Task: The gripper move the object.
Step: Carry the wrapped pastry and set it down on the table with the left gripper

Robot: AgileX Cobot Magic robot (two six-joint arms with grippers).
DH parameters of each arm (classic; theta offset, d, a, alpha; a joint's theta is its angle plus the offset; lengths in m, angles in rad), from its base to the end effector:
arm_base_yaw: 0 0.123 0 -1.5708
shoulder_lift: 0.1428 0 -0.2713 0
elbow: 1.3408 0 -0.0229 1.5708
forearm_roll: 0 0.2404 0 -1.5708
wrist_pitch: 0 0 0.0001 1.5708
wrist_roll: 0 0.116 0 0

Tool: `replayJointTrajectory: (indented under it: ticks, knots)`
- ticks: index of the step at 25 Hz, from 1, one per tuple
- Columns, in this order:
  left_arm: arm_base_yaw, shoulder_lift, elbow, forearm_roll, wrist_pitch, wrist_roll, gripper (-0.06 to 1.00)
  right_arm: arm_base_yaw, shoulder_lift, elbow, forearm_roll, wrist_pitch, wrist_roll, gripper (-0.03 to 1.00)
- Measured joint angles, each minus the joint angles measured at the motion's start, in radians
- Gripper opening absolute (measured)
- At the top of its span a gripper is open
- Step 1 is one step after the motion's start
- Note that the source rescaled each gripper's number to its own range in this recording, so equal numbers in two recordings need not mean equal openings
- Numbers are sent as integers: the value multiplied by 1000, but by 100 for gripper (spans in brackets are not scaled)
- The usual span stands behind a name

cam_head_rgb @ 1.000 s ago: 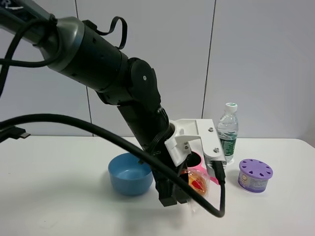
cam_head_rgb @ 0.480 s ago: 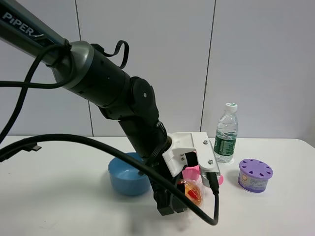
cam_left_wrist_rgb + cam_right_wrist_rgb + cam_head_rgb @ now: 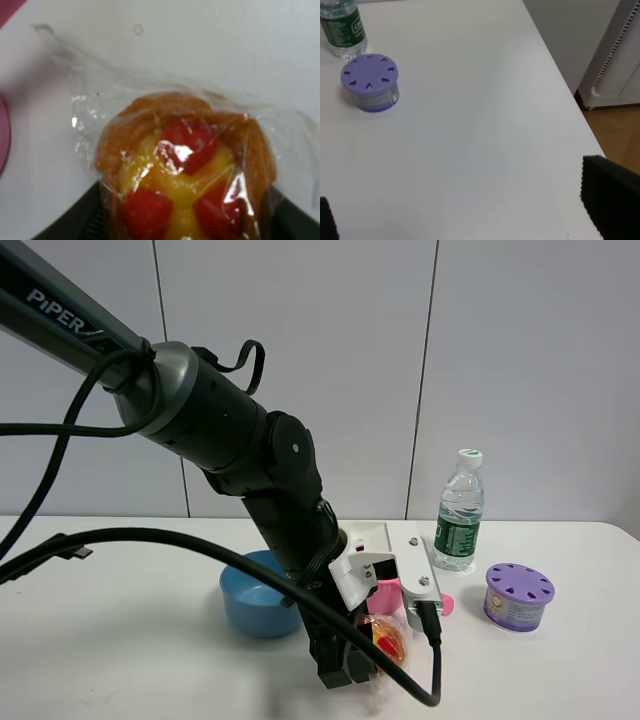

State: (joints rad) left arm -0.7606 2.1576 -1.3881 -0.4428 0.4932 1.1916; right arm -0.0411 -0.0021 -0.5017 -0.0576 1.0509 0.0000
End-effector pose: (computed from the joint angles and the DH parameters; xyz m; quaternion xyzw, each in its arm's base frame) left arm 0.2951 -0.3133 0.0884 0.6975 0.6761 -0.0957 0.2171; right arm 0.0218 -0.0067 0.2626 0.0185 0.8491 -0.0396 0.5264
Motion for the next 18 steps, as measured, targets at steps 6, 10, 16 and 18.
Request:
replayJointTrajectory:
  ticks: [6,10,16,18]
  knots:
    - [0,7,0,-11,-32,6,2,0,0,0,0,0,0,100]
    - [0,29,0,-20,-38,6,2,0,0,0,0,0,0,100]
    - [0,32,1,-24,-38,6,2,0,0,0,0,0,0,100]
    - [0,32,1,-26,-38,6,2,0,0,0,0,0,0,100]
